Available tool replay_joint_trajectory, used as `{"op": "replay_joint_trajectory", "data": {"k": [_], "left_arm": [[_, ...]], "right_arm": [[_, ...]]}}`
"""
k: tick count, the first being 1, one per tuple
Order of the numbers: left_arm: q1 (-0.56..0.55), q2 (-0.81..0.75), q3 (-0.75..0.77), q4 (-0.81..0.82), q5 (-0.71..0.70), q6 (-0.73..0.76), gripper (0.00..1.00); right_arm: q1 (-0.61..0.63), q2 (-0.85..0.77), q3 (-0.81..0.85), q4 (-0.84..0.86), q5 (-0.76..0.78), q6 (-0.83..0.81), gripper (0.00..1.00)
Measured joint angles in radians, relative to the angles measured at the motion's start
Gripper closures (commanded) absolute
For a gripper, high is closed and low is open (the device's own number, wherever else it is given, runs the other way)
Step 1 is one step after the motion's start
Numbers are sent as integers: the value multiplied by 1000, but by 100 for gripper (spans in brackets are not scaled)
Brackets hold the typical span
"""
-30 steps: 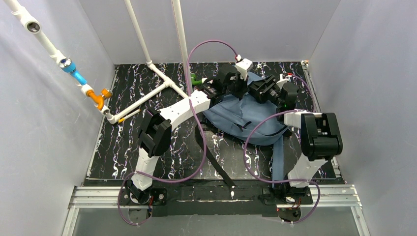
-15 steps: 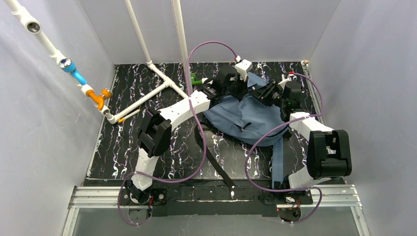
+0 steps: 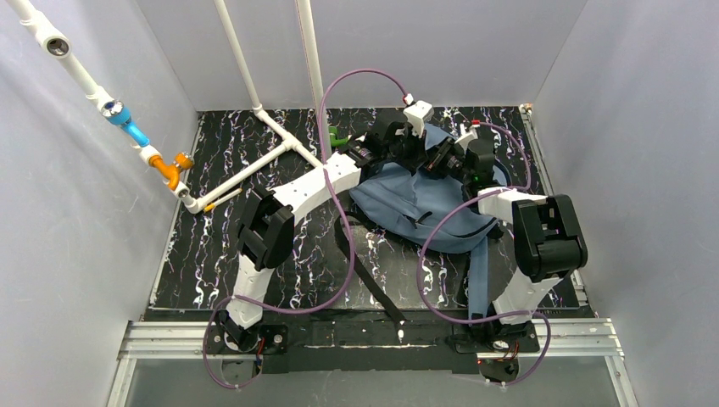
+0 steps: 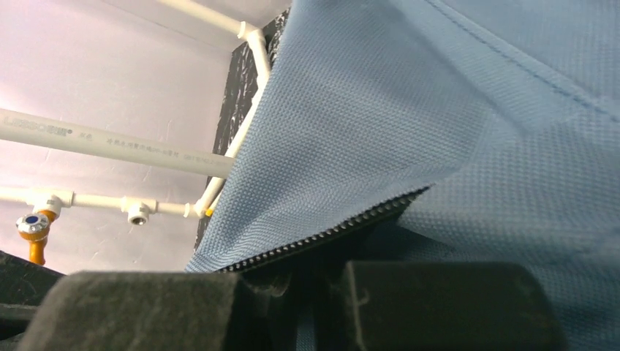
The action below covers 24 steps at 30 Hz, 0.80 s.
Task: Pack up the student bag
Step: Place the stationery in the student bag.
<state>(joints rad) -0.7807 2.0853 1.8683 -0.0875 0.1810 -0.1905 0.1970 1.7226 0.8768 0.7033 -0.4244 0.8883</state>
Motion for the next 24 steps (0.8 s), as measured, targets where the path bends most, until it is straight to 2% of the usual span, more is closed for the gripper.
{"op": "replay_joint_trajectory", "data": {"k": [2,5,7,10,12,18,24], "left_arm": [[0,0,0,-3,4,-3,100],[0,0,0,-10,9,-7,76],[-2,-2,0,-23,21,-12,68],[-9,-10,-2,-53,45,-29,47],[-11,-32,-19,-61,68,-37,37],[3,-223,-155,-141,145,-85,30],[31,-566,-444,-236,146,-76,29]], "right_arm": [[-6,-13,-2,-26,9,-4,76],[-32,-81,-15,-120,34,-32,65],[-50,-158,-17,-231,58,-87,61],[-69,-285,-16,-402,92,-199,56],[-68,-374,-20,-517,124,-278,53],[-63,-635,-86,-764,225,-476,46],[-61,-745,-134,-894,221,-558,34]]}}
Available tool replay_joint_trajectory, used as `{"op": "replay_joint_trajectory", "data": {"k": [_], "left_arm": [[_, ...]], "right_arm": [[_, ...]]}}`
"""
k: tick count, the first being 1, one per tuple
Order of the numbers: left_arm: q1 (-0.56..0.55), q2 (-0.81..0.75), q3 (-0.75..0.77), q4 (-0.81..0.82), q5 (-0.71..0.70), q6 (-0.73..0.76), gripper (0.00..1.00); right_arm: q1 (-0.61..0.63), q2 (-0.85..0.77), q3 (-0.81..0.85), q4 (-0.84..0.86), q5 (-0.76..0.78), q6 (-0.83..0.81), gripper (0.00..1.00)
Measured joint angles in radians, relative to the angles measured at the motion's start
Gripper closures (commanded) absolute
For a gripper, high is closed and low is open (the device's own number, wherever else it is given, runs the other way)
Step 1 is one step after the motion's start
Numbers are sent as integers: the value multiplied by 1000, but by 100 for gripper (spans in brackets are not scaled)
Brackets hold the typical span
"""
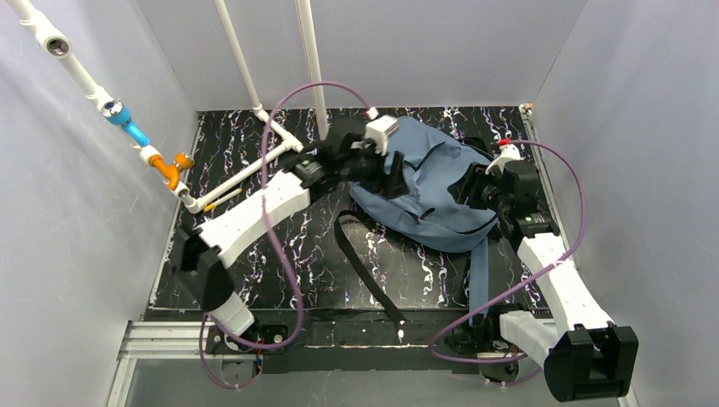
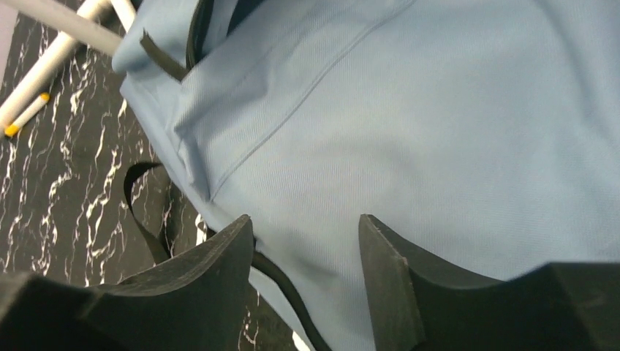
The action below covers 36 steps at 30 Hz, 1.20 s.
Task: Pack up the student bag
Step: Place the stationery in the student bag, then adjust the distractor at the center of the board.
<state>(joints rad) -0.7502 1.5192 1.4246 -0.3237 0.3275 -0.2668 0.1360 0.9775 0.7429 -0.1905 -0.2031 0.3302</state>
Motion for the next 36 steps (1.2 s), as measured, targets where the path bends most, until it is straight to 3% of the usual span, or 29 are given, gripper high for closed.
{"op": "replay_joint_trajectory", "data": {"k": [5,8,12,17,20,22,25,28,33,36], "left_arm": [[26,-298,-269,-132,-147,23,20],[60,-448,-409,-213,-343,4,7],[144,-606,-571,-251,-618,-102,2],[344,-776,-797,-126,-785,-306,2],[463,-772,-875,-40,-803,-444,2],[560,-690,-871,13,-788,-528,8],[668,-534,-825,72,-765,-605,36],[735,-438,-819,194,-727,-659,49],[797,-412,-980,526,-711,-772,61],[832,-336,-1035,647,-705,-824,61]], "right_arm": [[5,-57,-50,-35,-28,-17,28],[5,-61,-48,-41,-43,-26,28],[5,-63,-43,-43,-66,-34,29],[8,-80,-36,-45,-87,-34,29],[9,-91,-32,-46,-103,-34,29],[9,-102,-32,-53,-110,-35,29],[9,-129,-32,-73,-110,-40,29],[9,-162,-32,-87,-106,-45,30],[9,-171,-32,-102,-98,-47,30],[9,-166,-32,-109,-98,-50,30]]}}
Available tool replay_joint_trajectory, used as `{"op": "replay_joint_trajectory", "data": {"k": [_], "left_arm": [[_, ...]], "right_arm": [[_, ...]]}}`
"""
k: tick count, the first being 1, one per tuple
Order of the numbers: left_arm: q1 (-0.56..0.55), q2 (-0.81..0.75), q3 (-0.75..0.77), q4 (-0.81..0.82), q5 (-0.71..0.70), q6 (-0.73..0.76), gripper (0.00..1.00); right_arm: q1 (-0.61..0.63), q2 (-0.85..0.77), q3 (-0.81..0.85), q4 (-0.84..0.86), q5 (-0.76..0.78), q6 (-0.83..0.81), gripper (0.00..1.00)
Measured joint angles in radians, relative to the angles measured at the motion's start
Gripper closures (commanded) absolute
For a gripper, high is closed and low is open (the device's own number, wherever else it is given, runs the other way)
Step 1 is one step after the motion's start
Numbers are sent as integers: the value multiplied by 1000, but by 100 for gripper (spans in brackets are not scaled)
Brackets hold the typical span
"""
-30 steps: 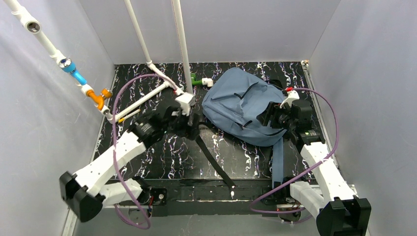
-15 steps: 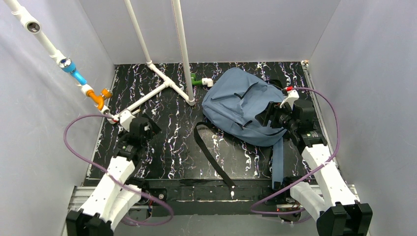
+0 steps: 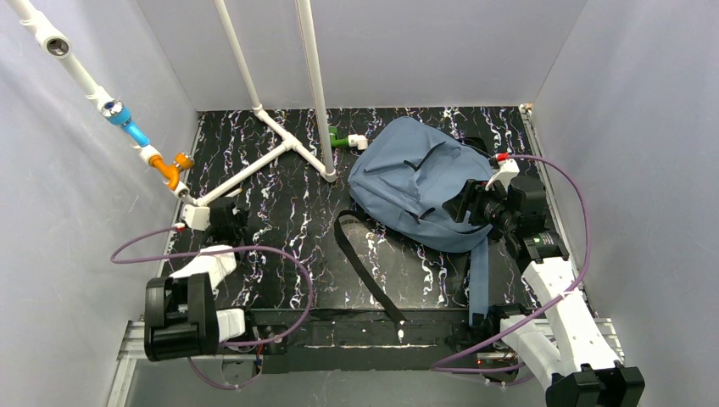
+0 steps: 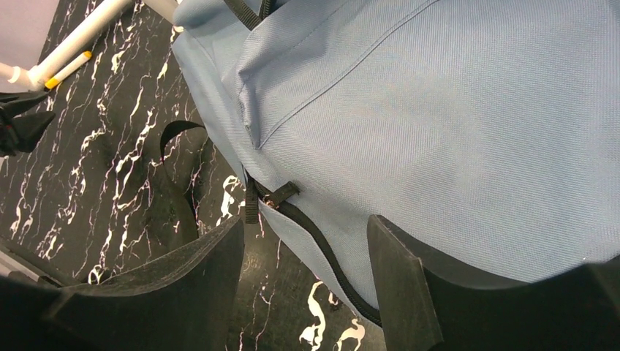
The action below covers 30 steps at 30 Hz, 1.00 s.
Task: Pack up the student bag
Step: Adjust the distractor at the center of the board.
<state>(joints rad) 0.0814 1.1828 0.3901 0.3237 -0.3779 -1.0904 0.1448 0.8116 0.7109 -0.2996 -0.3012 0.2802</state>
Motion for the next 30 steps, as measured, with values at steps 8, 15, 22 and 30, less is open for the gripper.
{"op": "replay_joint_trajectory", "data": {"k": [8,15,22,30], "left_arm": [[161,246,24,264,108,-75,73],[178,398,78,449,187,-117,90],[191,496,136,519,209,-192,100],[196,533,151,523,236,-237,99]], "right_arm": [[0,1,0,-13,8,0,30],[0,2,0,-14,8,0,30],[0,2,0,-16,12,0,30],[0,2,0,-16,14,1,30]]}}
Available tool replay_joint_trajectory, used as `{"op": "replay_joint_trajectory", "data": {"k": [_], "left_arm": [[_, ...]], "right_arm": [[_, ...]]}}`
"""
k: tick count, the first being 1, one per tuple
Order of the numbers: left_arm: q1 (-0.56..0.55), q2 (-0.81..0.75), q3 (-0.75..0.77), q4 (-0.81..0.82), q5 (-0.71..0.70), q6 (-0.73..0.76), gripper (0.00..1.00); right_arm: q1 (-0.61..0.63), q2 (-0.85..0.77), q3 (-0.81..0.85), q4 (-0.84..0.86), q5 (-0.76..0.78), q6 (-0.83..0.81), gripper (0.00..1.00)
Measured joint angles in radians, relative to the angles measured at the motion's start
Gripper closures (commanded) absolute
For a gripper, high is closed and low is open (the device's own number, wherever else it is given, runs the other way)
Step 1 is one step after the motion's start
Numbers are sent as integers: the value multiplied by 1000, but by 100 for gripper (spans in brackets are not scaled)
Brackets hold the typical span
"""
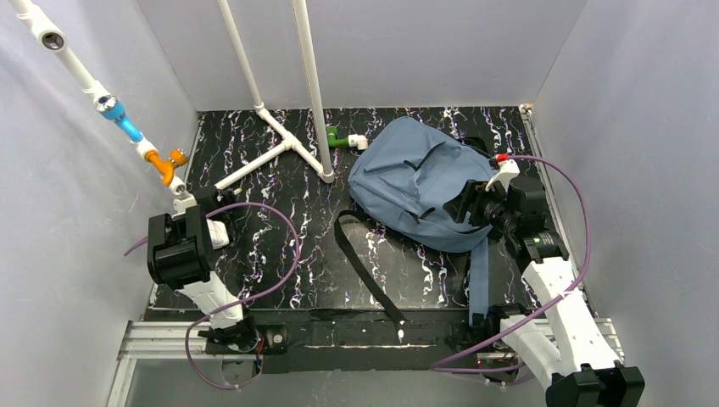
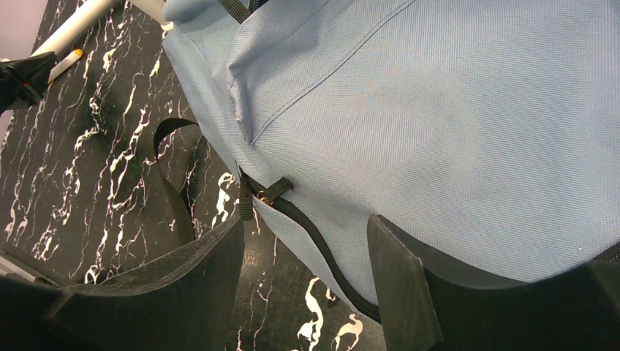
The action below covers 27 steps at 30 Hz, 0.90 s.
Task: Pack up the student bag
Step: Adjust the distractor at the center of the board.
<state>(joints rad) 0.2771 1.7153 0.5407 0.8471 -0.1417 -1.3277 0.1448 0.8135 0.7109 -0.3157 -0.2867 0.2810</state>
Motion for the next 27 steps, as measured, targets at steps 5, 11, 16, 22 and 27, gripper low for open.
{"op": "replay_joint_trajectory", "data": {"k": [5,11,16,22,27], "left_arm": [[0,-11,-11,0,28,37,82],[-21,-161,-23,-157,40,195,55],[-91,-341,-24,-328,-31,329,41],[-358,-376,28,-546,-256,484,37],[-515,-156,298,-781,-405,579,27]], "right_arm": [[0,0,-1,1,-4,4,26],[1,2,-15,6,-25,13,24],[2,3,-16,6,-31,14,24],[2,7,-16,16,-42,14,23],[2,6,-15,19,-46,6,23]]}}
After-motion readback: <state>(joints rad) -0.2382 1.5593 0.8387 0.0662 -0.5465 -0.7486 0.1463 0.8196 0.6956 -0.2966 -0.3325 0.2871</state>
